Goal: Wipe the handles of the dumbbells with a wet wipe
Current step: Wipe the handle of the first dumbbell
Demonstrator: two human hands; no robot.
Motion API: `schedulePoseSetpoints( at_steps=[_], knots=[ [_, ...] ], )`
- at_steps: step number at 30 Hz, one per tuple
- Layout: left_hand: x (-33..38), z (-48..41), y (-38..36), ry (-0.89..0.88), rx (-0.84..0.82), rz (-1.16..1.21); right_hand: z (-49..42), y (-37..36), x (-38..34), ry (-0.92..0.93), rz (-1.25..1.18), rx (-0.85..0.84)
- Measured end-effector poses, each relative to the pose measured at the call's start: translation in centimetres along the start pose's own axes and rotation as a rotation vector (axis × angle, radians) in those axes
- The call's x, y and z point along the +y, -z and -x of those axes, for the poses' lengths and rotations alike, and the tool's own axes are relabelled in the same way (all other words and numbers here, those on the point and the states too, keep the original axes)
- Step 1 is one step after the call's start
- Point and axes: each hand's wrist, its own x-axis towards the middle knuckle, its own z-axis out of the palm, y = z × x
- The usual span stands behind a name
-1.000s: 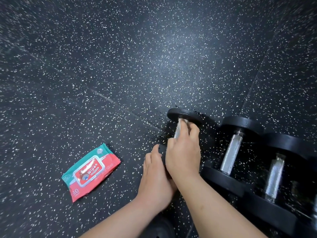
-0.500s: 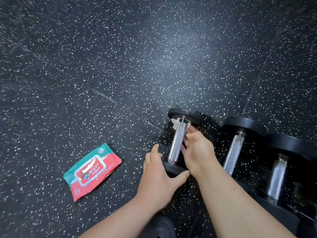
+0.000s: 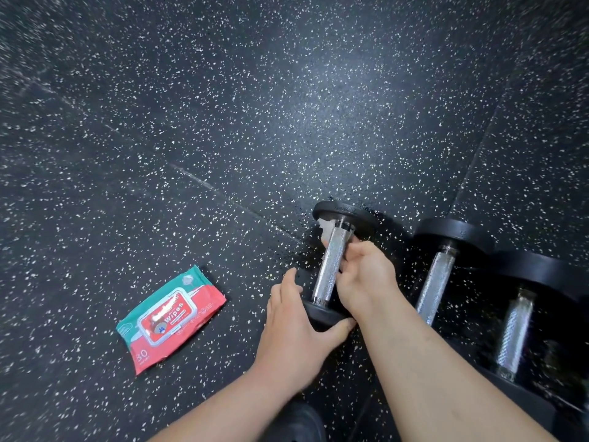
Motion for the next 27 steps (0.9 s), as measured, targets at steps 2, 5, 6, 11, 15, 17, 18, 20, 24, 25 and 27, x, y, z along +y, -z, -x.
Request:
schedulePoseSetpoints(
  at_steps=[2,5,6,11,15,17,18,20,24,25,27],
  knots=[
    [-0.1,0.0,0.1,0.004,-0.005,-0.002,-0.4,0.3,-0.1,-0.048,-0.029,-0.018],
    [-0.1,0.0,0.0,0.0,-0.01,0.001,-0.1,0.5,-0.2,-0.02,-0.032,-0.024],
    [-0.1,0.0,0.0,0.0,-0.006,0.003,0.1,0.4,-0.1,0.014,-0.007,-0.01],
    [-0.1,0.0,-0.1,0.001,0.004,0.0,0.4,-0.5,0.1,0.032,0.059,0.006],
    [-0.2,0.0,0.0,0.0,-0.003,-0.006,0.2,0.2,-0.1,-0.029,-0.021,-0.019],
    [-0.1,0.0,0.1,-0.005,-0.002,-0.007,0.6,0.3,0.0,0.013,-0.021,-0.007],
    [-0.1,0.0,0.0,-0.006,-0.003,-0.006,0.9,0.1,0.1,0.048,0.008,0.021],
    [-0.1,0.0,0.0,-0.003,-0.003,-0.003,1.4,-0.2,0.3,0.091,0.058,0.047],
    [-0.1,0.1,-0.1,-0.009,0.003,-0.006,1.2,-0.7,0.1,0.055,0.082,-0.013],
    [-0.2,0.1,-0.1,-0.013,0.004,-0.007,1.1,-0.6,-0.1,0.038,0.066,-0.024],
    [-0.1,0.0,0.0,-0.015,0.005,-0.013,1.5,-0.7,-0.1,0.037,0.047,-0.004]
  ],
)
